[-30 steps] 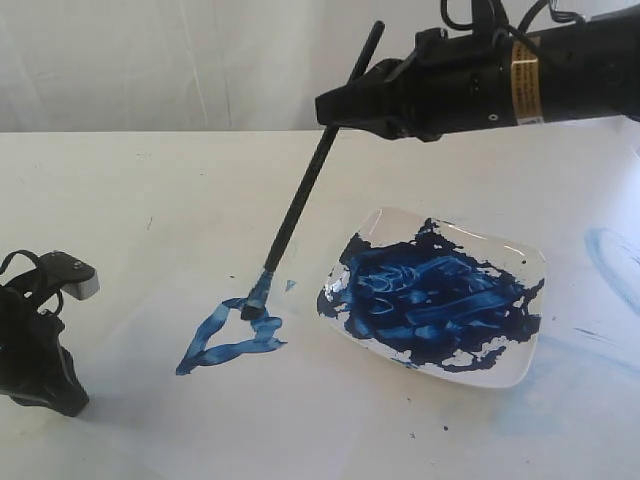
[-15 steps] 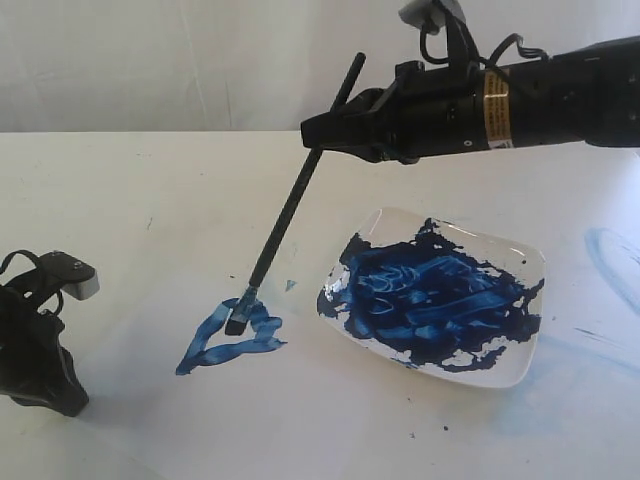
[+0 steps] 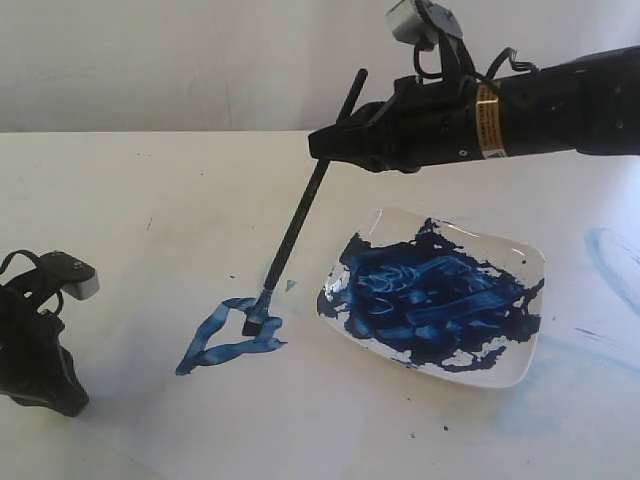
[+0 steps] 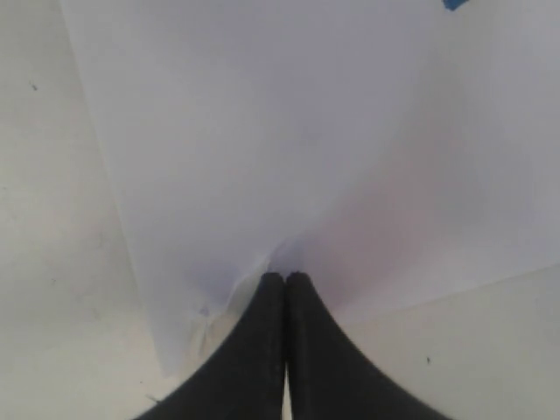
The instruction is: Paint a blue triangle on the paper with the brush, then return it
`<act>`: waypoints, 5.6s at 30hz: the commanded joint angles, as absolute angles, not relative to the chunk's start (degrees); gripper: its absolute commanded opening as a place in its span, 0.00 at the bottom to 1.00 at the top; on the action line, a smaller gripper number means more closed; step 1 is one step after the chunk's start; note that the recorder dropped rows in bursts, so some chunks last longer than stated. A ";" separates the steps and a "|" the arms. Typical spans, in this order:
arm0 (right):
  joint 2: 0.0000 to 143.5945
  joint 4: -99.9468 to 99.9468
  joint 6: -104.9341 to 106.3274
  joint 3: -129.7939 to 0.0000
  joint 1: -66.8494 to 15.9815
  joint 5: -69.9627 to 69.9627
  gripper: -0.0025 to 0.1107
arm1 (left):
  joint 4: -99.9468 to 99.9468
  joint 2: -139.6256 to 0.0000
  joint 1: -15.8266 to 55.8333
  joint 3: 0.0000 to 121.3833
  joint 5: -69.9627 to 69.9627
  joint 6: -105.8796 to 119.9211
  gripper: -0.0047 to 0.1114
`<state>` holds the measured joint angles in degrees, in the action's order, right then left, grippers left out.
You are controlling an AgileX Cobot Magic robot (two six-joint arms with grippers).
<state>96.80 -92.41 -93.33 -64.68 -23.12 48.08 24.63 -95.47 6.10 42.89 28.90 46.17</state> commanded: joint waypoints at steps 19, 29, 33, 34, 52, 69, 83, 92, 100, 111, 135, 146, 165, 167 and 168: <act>98.24 -95.04 -93.14 -64.47 -22.95 44.27 0.02 | 25.68 -95.46 6.46 42.42 30.13 46.27 0.04; 96.42 -95.04 -93.14 -64.47 -22.83 42.63 0.02 | 25.68 -95.46 6.46 42.42 30.13 46.27 0.04; 95.91 -95.04 -93.14 -64.47 -22.83 42.63 0.02 | 25.68 -95.46 6.46 42.42 30.13 46.27 0.04; 95.61 -95.04 -93.24 -64.47 -22.83 42.63 0.02 | 25.68 -95.46 6.46 42.42 30.13 46.27 0.04; 83.90 -98.65 -100.77 -64.47 -22.83 43.73 0.02 | 25.68 -95.26 6.46 42.94 30.99 46.27 0.04; 78.53 -99.95 -118.91 -64.47 -8.40 47.25 0.02 | 26.87 -81.80 6.35 55.55 48.52 41.32 0.04; 79.03 -99.95 -119.95 -56.01 8.62 55.58 0.02 | 28.37 -49.15 6.46 40.29 27.48 41.98 0.04; 84.58 -91.91 -119.95 -51.74 9.81 53.28 0.02 | 34.00 -46.63 6.46 36.62 20.84 41.98 0.04; 91.54 -95.44 -119.95 -51.74 9.81 52.13 0.02 | 34.34 -46.63 6.46 36.62 20.98 41.98 0.04; 95.56 -95.83 -119.95 -51.74 9.81 48.87 0.02 | 34.47 -46.74 6.46 36.62 20.98 41.98 0.04; 102.81 -92.52 -119.95 -51.85 9.81 36.73 0.02 | 34.47 -46.74 6.46 36.62 20.54 41.98 0.04; 104.70 -89.22 -119.95 -51.85 9.81 34.44 0.02 | 34.47 -46.74 6.46 36.62 20.54 41.98 0.04; 105.57 -74.08 -119.69 -51.85 9.71 32.83 0.02 | 34.47 -46.74 6.46 36.62 20.54 41.98 0.04; 105.57 -73.12 -119.54 -51.85 9.71 32.83 0.02 | 34.47 -46.74 6.46 36.62 20.54 41.98 0.04; 105.57 -72.70 -119.36 -51.85 9.71 32.83 0.02 | 34.47 -46.74 6.46 36.62 20.54 41.98 0.04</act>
<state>105.48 -74.93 -120.31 -51.91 9.65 33.00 33.38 -47.08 6.10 37.02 20.41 42.04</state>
